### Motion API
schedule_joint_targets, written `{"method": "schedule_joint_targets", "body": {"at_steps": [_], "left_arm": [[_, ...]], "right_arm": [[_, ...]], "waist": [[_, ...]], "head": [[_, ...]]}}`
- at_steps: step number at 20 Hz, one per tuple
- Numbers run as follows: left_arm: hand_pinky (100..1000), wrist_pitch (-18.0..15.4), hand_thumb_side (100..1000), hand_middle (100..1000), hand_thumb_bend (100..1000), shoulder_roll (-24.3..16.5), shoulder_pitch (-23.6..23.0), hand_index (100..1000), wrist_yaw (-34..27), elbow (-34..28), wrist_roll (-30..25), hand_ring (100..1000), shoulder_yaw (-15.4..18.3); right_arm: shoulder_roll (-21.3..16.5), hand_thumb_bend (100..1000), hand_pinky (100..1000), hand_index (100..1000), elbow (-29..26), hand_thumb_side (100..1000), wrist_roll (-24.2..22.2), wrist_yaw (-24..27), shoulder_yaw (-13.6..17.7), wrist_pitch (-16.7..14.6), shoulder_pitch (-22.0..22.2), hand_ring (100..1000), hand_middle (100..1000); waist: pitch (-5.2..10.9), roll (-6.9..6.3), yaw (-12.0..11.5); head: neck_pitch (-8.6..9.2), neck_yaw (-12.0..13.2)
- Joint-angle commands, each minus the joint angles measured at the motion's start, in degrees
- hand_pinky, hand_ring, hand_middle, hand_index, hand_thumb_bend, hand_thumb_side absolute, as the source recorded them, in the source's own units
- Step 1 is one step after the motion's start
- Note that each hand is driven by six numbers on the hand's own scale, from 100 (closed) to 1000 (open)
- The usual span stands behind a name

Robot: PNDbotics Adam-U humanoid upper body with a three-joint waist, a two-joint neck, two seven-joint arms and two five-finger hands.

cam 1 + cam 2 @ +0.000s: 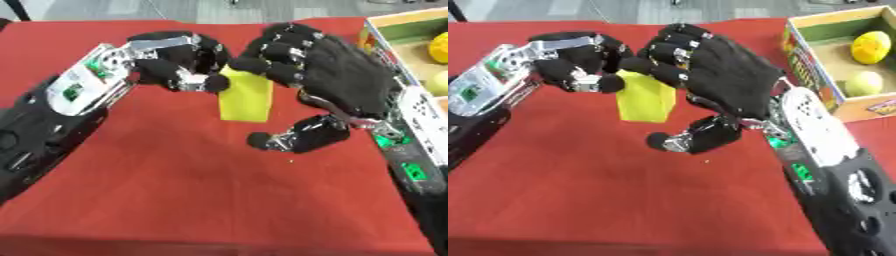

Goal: Pick up the objects with one hand, pass them to the other hand, and then place them into the box on the other side of the table.

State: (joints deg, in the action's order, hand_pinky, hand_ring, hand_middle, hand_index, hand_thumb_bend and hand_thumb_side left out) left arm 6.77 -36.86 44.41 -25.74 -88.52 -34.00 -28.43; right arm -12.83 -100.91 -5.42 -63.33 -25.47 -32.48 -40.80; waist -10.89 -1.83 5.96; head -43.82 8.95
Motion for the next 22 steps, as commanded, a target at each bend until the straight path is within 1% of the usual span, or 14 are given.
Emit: {"method": "schedule_joint_targets", "body": {"at_steps": [1, 2, 6, 7, 8, 9, 11, 12, 13, 14, 16, 17, 18, 22], "left_arm": [[681, 0.15, 385, 459, 100, -0.46, 1.26, 563, -0.67, -0.92, 0.37, 513, 0.49], [682, 0.22, 385, 460, 100, -0.39, 1.28, 564, -0.73, -1.01, 0.33, 514, 0.45], [682, 0.56, 393, 464, 100, -0.22, 1.29, 569, -0.76, -1.13, 0.1, 517, 0.35], [683, 0.64, 394, 466, 100, -0.18, 1.28, 572, -0.78, -1.16, 0.09, 519, 0.35], [684, 0.66, 426, 472, 128, -0.2, 1.29, 580, -0.73, -1.23, 0.04, 524, 0.34], [687, 0.61, 461, 480, 194, -0.28, 1.29, 591, -0.58, -1.31, -0.09, 529, 0.33], [705, 0.04, 600, 517, 414, -0.85, 1.22, 644, -0.09, -1.5, -0.78, 565, 0.63], [718, -0.63, 639, 538, 496, -1.44, 1.11, 672, 0.26, -1.59, -1.18, 586, 1.2], [728, -1.51, 653, 550, 533, -2.12, 0.89, 687, 0.71, -1.66, -1.67, 598, 1.96], [762, -2.68, 687, 600, 645, -3.05, 0.6, 748, 1.59, -1.75, -2.24, 647, 3.07], [804, -5.99, 762, 670, 809, -5.38, -0.44, 809, 4.8, -1.68, -2.99, 712, 6.42], [807, -7.8, 771, 676, 821, -6.46, -1.19, 814, 6.95, -1.4, -2.97, 717, 8.27], [827, -9.33, 834, 712, 902, -7.37, -1.98, 835, 8.93, -0.9, -2.7, 745, 9.99], [822, -13.08, 853, 711, 892, -9.91, -6.68, 830, 13.91, 1.91, 2.92, 743, 18.1]], "right_arm": [[0.22, 446, 821, 859, -0.15, 458, 0.93, -0.21, 0.1, 0.95, -0.68, 759, 645], [0.26, 413, 812, 831, -0.1, 427, 1.42, -0.16, 0.13, 1.46, -0.65, 742, 601], [0.41, 310, 785, 758, -0.04, 309, 4.49, 0.38, 0.16, 3.65, -0.58, 694, 524], [0.41, 243, 778, 737, -0.01, 284, 5.48, 0.5, 0.15, 4.29, -0.58, 682, 512], [0.42, 274, 775, 730, 0.01, 255, 6.48, 0.59, 0.15, 4.89, -0.58, 675, 501], [0.39, 267, 774, 728, 0.07, 245, 7.38, 0.61, 0.08, 5.33, -0.61, 673, 500], [0.27, 261, 774, 726, 0.24, 234, 8.57, 0.41, 0.01, 5.8, -0.74, 670, 499], [0.14, 259, 774, 726, 0.33, 232, 8.94, 0.23, 0.06, 5.94, -0.78, 670, 499], [0.02, 259, 774, 726, 0.44, 231, 9.22, 0.06, 0.13, 6.08, -0.8, 670, 499], [-0.13, 255, 774, 727, 0.57, 230, 9.42, -0.13, 0.26, 6.26, -0.78, 671, 499], [-0.46, 247, 774, 725, 0.97, 232, 9.64, -0.53, 0.74, 6.65, -0.51, 672, 500], [-0.62, 246, 774, 725, 1.22, 232, 9.72, -0.75, 1.08, 6.9, -0.34, 673, 501], [-0.81, 242, 773, 722, 1.51, 231, 9.83, -0.98, 1.54, 7.24, -0.12, 674, 501], [-2.33, 236, 772, 717, 3.02, 228, 10.98, -2.59, 4.87, 10.02, 1.04, 675, 500]], "waist": [[2.47, -0.42, -0.08], [2.48, -0.41, -0.08], [2.48, -0.41, -0.08], [2.47, -0.42, -0.08], [2.46, -0.43, -0.07], [2.46, -0.43, -0.07], [2.47, -0.44, -0.06], [2.49, -0.44, -0.07], [2.51, -0.45, -0.07], [2.55, -0.46, -0.07], [2.59, -0.5, -0.07], [2.6, -0.54, -0.03], [2.61, -0.59, -0.04], [2.62, -0.69, -0.04]], "head": [[-0.3, -0.03], [-0.3, 0.01], [-0.3, 0.09], [-0.3, 0.1], [-0.3, 0.1], [-0.3, 0.1], [-0.3, 0.13], [-0.3, 0.13], [-0.3, 0.14], [-0.3, 0.14], [-0.3, 0.12], [-0.3, 0.12], [-0.3, 0.07], [-0.3, -0.02]]}}
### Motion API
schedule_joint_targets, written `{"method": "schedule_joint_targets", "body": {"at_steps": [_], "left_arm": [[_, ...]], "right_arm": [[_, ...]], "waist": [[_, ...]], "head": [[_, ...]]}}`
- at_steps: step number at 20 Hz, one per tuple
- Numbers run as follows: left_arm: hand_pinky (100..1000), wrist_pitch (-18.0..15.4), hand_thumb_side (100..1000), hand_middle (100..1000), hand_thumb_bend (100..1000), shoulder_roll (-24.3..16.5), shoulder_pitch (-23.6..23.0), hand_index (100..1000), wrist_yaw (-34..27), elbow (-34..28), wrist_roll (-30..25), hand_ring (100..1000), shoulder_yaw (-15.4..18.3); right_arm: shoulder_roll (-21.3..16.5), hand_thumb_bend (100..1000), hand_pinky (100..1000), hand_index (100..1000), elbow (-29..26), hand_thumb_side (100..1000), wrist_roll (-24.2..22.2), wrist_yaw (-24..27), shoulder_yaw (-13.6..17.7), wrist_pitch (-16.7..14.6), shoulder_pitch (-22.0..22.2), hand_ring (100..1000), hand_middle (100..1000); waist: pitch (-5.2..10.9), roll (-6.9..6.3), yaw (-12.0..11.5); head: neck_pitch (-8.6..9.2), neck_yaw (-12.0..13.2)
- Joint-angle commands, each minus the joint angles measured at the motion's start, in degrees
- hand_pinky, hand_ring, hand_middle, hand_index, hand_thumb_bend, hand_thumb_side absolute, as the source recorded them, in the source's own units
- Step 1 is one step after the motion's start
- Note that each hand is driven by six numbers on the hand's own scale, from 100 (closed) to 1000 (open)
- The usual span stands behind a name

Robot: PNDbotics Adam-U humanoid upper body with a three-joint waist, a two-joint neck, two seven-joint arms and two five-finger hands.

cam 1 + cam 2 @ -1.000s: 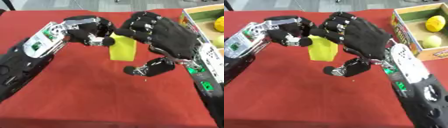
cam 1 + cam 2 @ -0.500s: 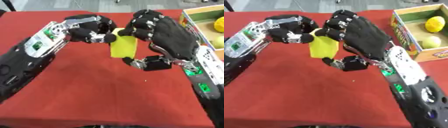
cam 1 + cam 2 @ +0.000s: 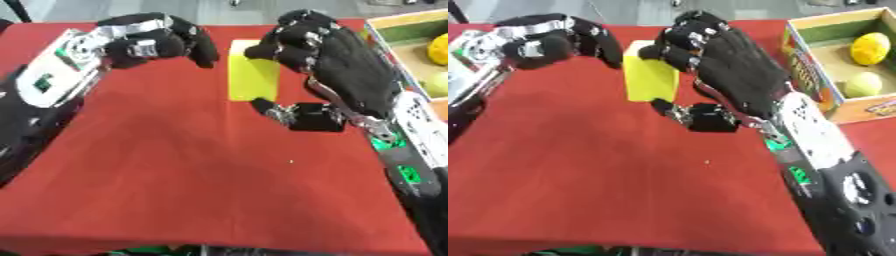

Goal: Pick up the objects with one hand, pass them to the other hand, and then place them into the box on the other side of the table.

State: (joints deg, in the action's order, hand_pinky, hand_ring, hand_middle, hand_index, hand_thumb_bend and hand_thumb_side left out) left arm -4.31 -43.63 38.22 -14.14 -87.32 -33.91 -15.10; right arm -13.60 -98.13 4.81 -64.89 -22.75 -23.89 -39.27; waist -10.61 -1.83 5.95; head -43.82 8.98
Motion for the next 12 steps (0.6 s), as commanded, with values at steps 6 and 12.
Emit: {"method": "schedule_joint_targets", "body": {"at_steps": [6, 12], "left_arm": [[773, -4.06, 801, 643, 729, -1.41, -8.96, 793, -0.29, -0.59, 16.25, 681, 15.98], [750, -4.33, 781, 600, 694, 3.95, -16.09, 760, -5.17, -3.13, 22.81, 638, 22.87]], "right_arm": [[-6.99, 206, 761, 697, 8.79, 230, 4.51, -3.66, 12.41, 11.1, -0.2, 681, 503], [-12.58, 180, 751, 714, 26.92, 310, 8.66, -3.55, 21.65, 20.16, -3.98, 710, 550]], "waist": [[2.28, -0.66, -0.59], [2.45, -0.43, -1.55]], "head": [[-0.29, -0.98], [-0.29, -2.1]]}}
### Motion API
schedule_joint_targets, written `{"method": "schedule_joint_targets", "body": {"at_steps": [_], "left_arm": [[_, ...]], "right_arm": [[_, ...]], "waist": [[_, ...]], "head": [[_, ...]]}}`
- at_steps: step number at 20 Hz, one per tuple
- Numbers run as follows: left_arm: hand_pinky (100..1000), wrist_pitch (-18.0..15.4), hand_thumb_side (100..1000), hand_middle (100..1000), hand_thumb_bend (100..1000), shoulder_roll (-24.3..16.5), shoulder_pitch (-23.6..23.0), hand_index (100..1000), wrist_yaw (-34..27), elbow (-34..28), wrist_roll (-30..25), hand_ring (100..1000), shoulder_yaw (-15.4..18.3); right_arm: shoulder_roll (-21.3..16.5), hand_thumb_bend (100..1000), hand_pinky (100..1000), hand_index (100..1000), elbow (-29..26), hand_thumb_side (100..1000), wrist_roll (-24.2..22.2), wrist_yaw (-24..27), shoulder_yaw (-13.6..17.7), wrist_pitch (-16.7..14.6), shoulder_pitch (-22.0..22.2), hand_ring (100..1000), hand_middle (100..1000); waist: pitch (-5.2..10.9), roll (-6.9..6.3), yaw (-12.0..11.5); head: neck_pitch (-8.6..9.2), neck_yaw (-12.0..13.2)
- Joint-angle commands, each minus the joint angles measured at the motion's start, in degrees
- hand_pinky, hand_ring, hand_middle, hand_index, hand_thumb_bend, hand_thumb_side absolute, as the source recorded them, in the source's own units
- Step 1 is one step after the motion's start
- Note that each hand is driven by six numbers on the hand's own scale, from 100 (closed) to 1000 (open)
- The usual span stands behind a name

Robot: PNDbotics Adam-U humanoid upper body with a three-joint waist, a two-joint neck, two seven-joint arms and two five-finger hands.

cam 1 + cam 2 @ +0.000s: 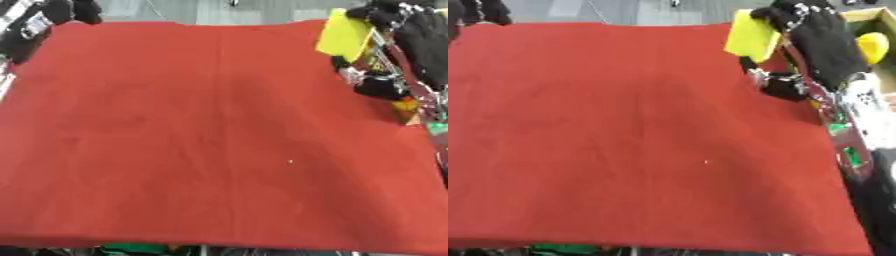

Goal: Pick up the objects with one hand, pass them to the other hand, and then place them into the box on the other side of the table.

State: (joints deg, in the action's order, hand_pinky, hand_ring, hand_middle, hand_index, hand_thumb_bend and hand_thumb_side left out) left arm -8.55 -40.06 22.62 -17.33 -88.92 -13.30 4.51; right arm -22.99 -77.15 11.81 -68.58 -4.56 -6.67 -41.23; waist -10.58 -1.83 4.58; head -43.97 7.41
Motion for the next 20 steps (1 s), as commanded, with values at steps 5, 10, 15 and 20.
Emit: {"method": "schedule_joint_targets", "body": {"at_steps": [5, 10, 15, 20], "left_arm": [[745, -0.97, 769, 587, 687, 4.27, -3.65, 753, -4.53, -1.67, 3.62, 624, 8.41], [743, -1.69, 756, 582, 686, 7.76, -5.95, 751, -4.29, -3.79, 4.79, 619, 11.51], [739, -1.65, 744, 574, 677, 10.92, -7.34, 747, -2.71, -6.03, 6.92, 611, 13.05], [733, -1.26, 738, 562, 657, 13.88, -8.24, 737, -1.27, -7.85, 9.36, 598, 13.75]], "right_arm": [[-6.48, 350, 790, 862, 19.18, 680, 3.97, 1.94, 6.35, 5.76, -4.73, 802, 778], [-8.26, 410, 838, 933, 26.62, 835, -0.26, 3.78, 8.5, 5.27, -5.11, 889, 957], [-8.62, 446, 833, 926, 21.62, 804, 1.81, 7.89, 10.32, 6.36, -1.44, 896, 988], [-7.38, 402, 825, 906, 8.02, 667, 4.69, 12.66, 12.56, 7.25, 4.61, 893, 983]], "waist": [[2.56, -0.45, -1.2], [2.9, -0.35, -1.92], [3.26, 0.16, -1.92], [3.52, 1.03, -1.81]], "head": [[-0.14, -1.94], [-0.14, -2.93], [-0.14, -3.15], [-0.14, -3.6]]}}
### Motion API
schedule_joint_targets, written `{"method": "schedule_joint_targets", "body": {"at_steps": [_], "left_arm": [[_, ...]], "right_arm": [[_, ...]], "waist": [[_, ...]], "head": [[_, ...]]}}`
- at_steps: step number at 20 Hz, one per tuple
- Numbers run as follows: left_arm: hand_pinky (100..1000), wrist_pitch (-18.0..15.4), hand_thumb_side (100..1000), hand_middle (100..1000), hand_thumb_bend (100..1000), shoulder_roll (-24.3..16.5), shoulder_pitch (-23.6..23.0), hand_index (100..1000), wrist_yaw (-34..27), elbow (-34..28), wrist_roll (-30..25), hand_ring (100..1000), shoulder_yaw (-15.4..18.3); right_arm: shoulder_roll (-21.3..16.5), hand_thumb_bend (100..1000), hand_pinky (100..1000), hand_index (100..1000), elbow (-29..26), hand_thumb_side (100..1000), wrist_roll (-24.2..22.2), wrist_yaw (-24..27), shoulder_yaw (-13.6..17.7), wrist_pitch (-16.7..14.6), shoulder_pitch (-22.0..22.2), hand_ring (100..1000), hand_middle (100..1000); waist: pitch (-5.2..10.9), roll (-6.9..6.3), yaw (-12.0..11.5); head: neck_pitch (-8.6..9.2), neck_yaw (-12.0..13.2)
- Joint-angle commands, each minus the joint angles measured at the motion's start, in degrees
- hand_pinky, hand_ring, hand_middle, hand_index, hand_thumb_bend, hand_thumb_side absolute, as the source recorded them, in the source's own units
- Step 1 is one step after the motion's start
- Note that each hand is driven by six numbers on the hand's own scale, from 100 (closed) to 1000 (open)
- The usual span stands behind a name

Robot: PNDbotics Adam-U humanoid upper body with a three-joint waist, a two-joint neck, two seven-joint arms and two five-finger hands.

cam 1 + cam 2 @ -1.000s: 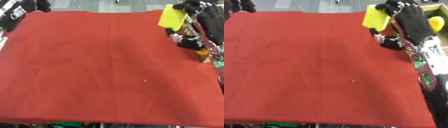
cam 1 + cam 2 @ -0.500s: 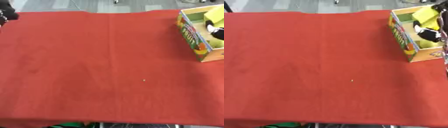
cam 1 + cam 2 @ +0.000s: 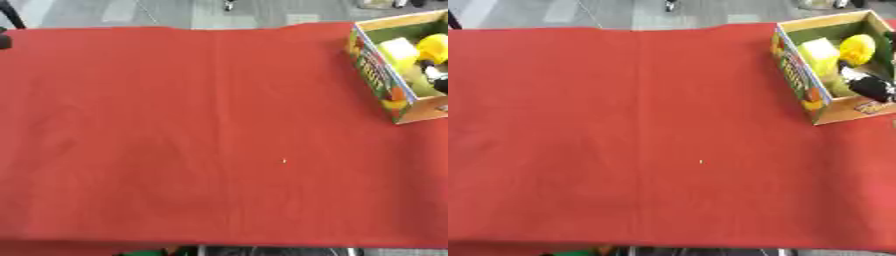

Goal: Pick up the objects with one hand, pass them to the other hand, and then place them into the box on the other side of the table.

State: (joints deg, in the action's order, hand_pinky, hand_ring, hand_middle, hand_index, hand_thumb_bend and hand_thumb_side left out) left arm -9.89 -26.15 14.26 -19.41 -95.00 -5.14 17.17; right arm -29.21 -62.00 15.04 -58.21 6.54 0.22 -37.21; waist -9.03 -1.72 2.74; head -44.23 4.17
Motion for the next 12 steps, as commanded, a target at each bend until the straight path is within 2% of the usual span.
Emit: {"method": "schedule_joint_targets", "body": {"at_steps": [1, 3, 5, 9, 12], "left_arm": [[731, 0.17, 740, 559, 645, 0.48, -0.02, 733, 1.08, -2.04, 1.65, 596, 1.16], [729, 0.33, 742, 555, 624, 1.46, -0.35, 729, 1.74, -2.52, 2.52, 592, 1.34], [729, 0.46, 746, 555, 607, 2.71, -0.77, 727, 3.02, -2.97, 3.57, 592, 1.6], [729, 0.24, 761, 557, 558, 5.61, -1.55, 724, 7.71, -4.29, 5.64, 594, 1.91], [730, 0.15, 773, 560, 537, 8.65, -2.15, 723, 11.94, -5.11, 7.28, 597, 1.95]], "right_arm": [[-0.5, 307, 817, 884, -10.43, 577, 2.14, 3.54, 2.1, 0.33, 1.94, 888, 952], [1.19, 184, 808, 857, -17.17, 534, 3.39, 6.87, 3.37, -0.12, 4.95, 882, 928], [3.31, 132, 801, 846, -23.67, 526, 4.58, 10.57, 4.54, -0.73, 8.22, 879, 922], [7.8, 100, 770, 813, -34.16, 549, 5.86, 18.22, 5.07, -2.43, 14.25, 866, 899], [13.19, 100, 755, 789, -39.47, 590, 6.03, 25.13, 4.77, -4.37, 18.64, 858, 889]], "waist": [[1.97, 1.17, 0.09], [2.0, 1.66, 0.22], [2.11, 2.18, 0.28], [2.43, 2.92, -0.09], [2.8, 3.34, -0.95]], "head": [[0.11, -0.6], [0.11, -0.99], [0.11, -1.26], [0.11, -1.44], [0.11, -1.32]]}}
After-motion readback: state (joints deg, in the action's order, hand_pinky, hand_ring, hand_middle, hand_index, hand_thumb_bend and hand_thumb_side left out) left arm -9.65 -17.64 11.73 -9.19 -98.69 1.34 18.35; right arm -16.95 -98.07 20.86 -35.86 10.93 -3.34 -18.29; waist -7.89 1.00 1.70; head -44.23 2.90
